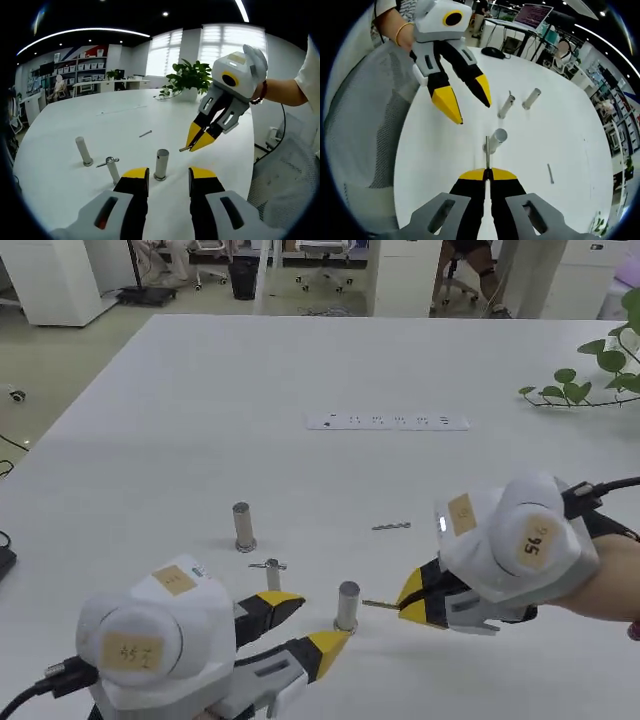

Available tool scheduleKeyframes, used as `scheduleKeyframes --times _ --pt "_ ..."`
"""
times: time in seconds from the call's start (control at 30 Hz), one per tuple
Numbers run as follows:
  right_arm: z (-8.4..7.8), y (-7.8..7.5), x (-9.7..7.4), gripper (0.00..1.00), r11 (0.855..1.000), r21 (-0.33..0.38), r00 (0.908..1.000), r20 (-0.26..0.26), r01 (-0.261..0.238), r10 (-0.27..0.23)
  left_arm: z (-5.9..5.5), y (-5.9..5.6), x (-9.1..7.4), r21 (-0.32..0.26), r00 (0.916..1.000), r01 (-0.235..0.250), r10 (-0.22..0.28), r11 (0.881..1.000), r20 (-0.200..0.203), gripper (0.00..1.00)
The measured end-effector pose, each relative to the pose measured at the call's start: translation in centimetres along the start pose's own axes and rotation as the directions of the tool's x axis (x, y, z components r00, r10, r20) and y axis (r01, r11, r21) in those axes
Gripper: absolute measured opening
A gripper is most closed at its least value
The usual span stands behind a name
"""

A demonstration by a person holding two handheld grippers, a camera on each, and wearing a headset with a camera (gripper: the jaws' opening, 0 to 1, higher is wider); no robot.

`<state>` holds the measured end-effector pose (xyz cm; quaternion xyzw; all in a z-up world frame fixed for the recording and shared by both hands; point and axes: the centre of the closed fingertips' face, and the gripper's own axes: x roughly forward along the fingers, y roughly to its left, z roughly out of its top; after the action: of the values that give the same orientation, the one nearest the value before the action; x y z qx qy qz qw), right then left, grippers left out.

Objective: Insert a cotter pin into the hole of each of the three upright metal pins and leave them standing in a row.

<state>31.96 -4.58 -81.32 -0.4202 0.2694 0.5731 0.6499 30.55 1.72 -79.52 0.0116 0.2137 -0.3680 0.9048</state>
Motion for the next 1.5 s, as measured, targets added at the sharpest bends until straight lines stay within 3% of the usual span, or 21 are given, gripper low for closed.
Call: scheduleKeyframes --times 0.57,1.03,1.5 --pt "-1.0 -1.9 1.3 0.03 0.999 -0.042 0.9984 -0.052 0.023 -0.025 -0.3 1.1 2.7 0.003 0.9996 -0.007 0.007 1.000 -0.025 0.30" --pt "-0.8 -2.1 1.9 0.03 0.997 -0.078 0.9967 -0.078 0.016 -0.022 -0.8 1.4 4.4 0.022 0.9988 -0.012 0.013 1.000 -0.048 0.26" --pt "-0.4 -1.7 2.1 0.04 0.996 -0.091 0.9959 -0.090 0.005 -0.014 -1.4 1.5 5.1 0.019 0.9979 -0.017 0.018 1.000 -0.062 0.14"
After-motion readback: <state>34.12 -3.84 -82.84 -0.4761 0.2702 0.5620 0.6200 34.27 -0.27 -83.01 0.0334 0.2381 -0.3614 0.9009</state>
